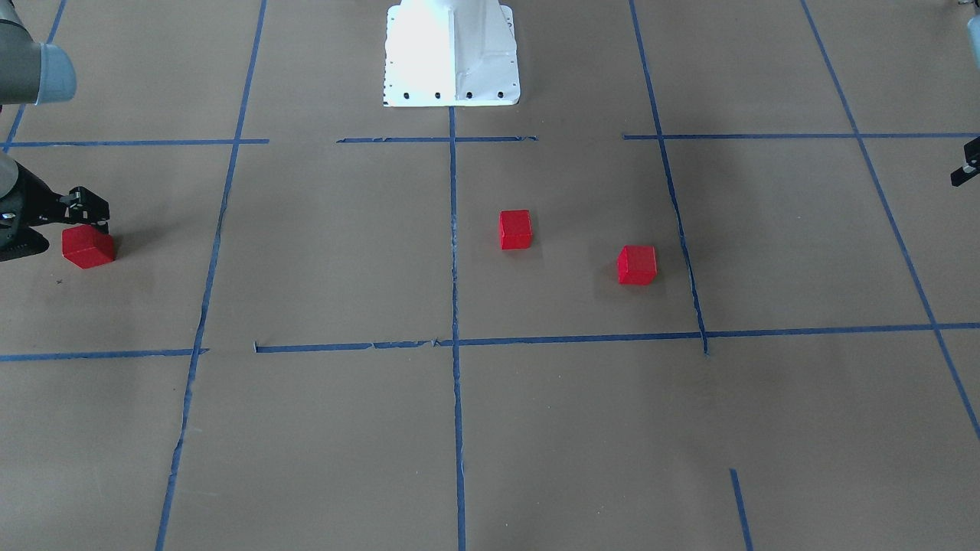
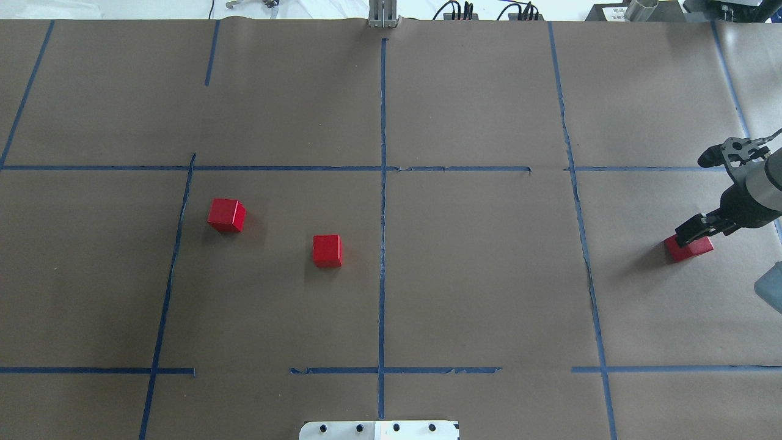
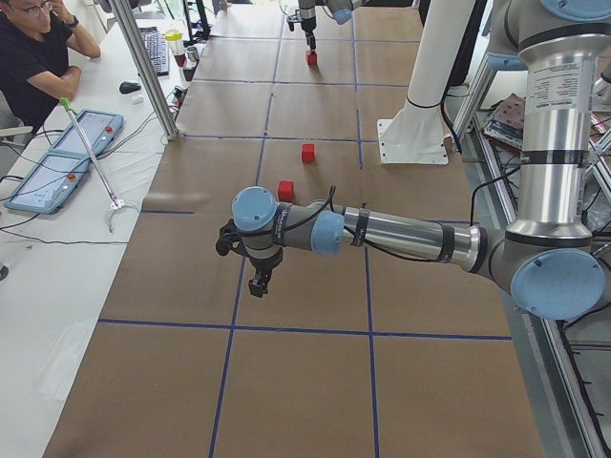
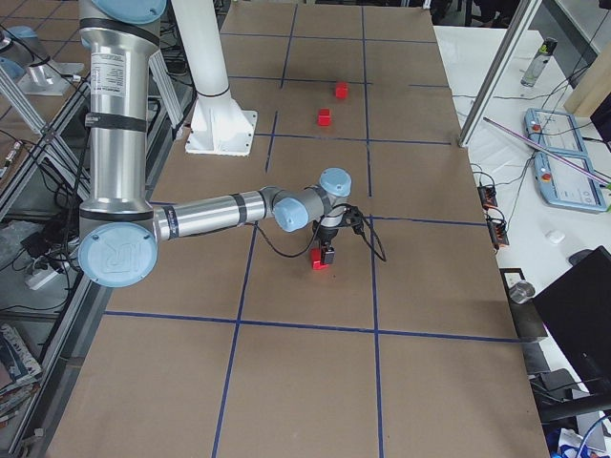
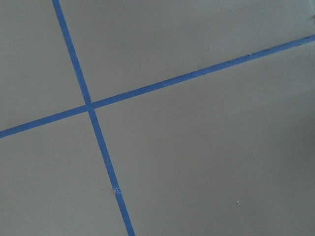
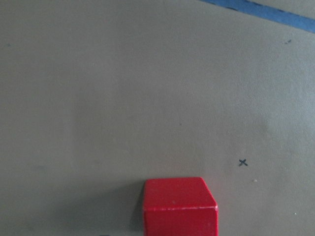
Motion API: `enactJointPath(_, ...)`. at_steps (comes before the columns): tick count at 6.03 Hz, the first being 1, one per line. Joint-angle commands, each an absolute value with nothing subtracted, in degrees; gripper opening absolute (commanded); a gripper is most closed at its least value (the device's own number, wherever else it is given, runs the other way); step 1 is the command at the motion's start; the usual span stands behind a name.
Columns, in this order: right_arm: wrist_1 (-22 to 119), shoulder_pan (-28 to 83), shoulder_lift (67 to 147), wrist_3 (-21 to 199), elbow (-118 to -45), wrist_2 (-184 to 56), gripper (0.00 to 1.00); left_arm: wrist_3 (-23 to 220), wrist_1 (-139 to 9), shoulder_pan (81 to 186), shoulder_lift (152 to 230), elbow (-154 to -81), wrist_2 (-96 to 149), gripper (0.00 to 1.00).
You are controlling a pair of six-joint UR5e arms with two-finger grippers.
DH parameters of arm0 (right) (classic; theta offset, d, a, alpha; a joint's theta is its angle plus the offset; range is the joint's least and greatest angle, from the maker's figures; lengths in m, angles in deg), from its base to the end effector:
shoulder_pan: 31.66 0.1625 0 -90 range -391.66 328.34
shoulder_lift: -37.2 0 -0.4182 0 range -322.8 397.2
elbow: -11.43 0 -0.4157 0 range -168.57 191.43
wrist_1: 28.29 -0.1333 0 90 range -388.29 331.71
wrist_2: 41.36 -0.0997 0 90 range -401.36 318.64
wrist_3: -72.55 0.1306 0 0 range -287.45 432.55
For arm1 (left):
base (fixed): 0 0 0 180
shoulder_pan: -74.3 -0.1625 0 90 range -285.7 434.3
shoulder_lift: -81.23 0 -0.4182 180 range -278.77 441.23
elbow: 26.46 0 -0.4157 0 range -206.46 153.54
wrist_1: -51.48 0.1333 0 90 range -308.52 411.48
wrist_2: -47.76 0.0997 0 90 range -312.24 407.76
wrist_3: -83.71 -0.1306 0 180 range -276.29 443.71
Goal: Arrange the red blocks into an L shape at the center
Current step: 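Reach the right gripper down and grasp the outlying red cube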
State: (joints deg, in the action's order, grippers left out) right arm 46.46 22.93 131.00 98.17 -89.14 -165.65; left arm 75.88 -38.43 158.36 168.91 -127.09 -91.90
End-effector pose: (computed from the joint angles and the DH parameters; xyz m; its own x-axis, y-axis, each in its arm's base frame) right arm -0.2514 -0.4568 0.5934 0.7291 -0.2602 0.6331 0.2461 0.9627 0.1122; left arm 0.0187 -0.5060 0.5897 0.6127 0.3079 -0.7279 -0.1876 0.9513 0.2444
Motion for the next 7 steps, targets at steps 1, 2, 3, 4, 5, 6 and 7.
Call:
enactJointPath(1,44.4,21.1,131.0,98.0,-87.2,-163.5,0.96,75.9,-38.4,158.3,168.9,-127.1,-91.9,1.00)
enactJointPath(2,44.4,21.1,131.0,98.3,-87.0,-163.5,0.79,75.9,-38.4,158.4,168.9,-127.1,-91.9,1.00)
enactJointPath(3,44.5,21.1,131.0,98.8,-86.7,-163.7,0.20,75.9,-38.4,158.4,168.9,-127.2,-92.0,1.00)
enactJointPath(4,44.5,20.9,130.6,98.7,-87.4,-164.2,0.02,75.9,-38.4,158.4,168.8,-127.5,-93.3,1.00)
enactJointPath(5,45.4,20.9,128.3,101.0,-90.9,-166.8,0.01,75.9,-38.4,158.4,168.8,-127.5,-94.7,1.00)
enactJointPath(6,44.9,20.6,123.8,107.8,-93.1,-167.7,0.00,75.9,-38.4,158.4,168.8,-127.6,-94.8,1.00)
enactJointPath(7,45.4,16.2,117.6,113.5,-93.8,-167.1,0.00,75.9,-38.5,158.3,168.8,-127.7,-94.8,1.00)
